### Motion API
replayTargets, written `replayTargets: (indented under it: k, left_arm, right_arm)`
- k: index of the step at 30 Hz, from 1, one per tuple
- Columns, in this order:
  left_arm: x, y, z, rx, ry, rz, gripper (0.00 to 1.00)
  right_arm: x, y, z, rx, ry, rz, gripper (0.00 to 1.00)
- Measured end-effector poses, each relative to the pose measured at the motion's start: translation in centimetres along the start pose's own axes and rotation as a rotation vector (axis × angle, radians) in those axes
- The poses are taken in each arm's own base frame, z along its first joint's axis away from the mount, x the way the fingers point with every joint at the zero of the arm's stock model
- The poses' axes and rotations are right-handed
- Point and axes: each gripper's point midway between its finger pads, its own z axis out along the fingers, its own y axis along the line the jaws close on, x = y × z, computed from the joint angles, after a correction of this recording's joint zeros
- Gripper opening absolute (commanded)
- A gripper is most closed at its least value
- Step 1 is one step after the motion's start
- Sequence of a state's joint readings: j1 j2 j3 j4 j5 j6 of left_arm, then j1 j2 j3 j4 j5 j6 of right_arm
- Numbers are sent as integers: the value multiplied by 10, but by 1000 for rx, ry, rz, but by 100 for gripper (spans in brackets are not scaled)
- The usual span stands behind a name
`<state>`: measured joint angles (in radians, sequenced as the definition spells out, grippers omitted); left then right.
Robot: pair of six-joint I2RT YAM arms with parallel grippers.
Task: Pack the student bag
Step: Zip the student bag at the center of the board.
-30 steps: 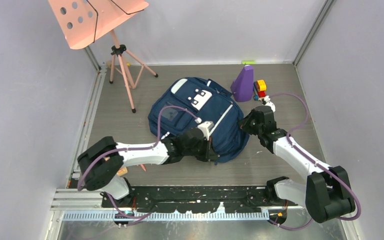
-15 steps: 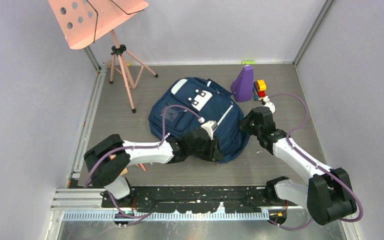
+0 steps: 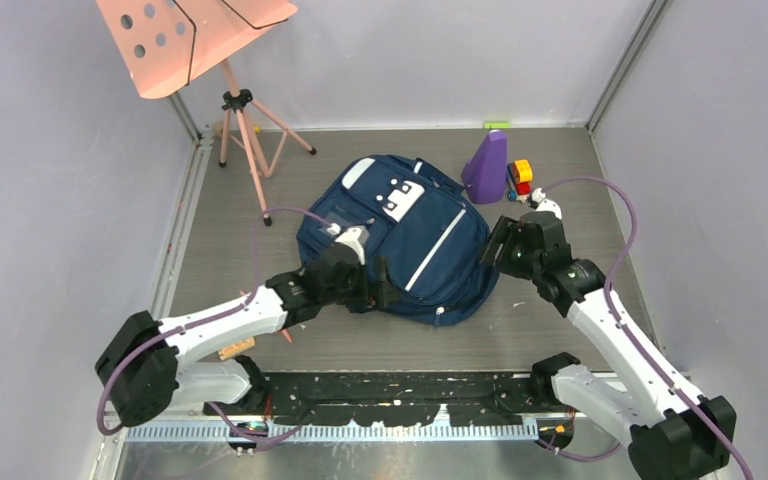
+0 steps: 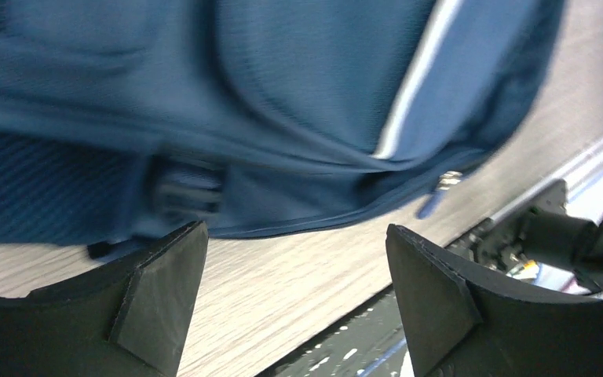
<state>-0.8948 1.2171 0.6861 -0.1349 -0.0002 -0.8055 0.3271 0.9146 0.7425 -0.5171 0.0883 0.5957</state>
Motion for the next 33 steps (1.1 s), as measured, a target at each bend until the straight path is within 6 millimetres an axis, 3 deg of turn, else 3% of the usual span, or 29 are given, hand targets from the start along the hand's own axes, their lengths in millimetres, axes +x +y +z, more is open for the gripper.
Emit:
replayTargets:
  k: [6, 10, 14, 20, 30, 33]
  left_arm:
    - [5, 60, -14, -125, -27, -123, 88]
    - [9, 83, -17, -166, -43, -194, 88]
    - [6, 90, -16, -162, -61, -247, 88]
    - [-2, 94, -13, -148, -98, -295, 84]
    - [-5, 110, 0, -174, -114, -331, 65]
    - [-2, 113, 3, -178, -109, -335, 54]
  right_arm:
    - [45, 29, -23, -88, 116, -82, 61]
    - [74, 51, -35, -140, 170, -120, 55]
    - [98, 67, -41, -167, 207, -130, 54]
    - [130, 70, -33, -110, 243, -163, 54]
    - [166, 69, -26, -26, 239, -235, 56]
    - [173, 66, -21, 4, 242, -244, 55]
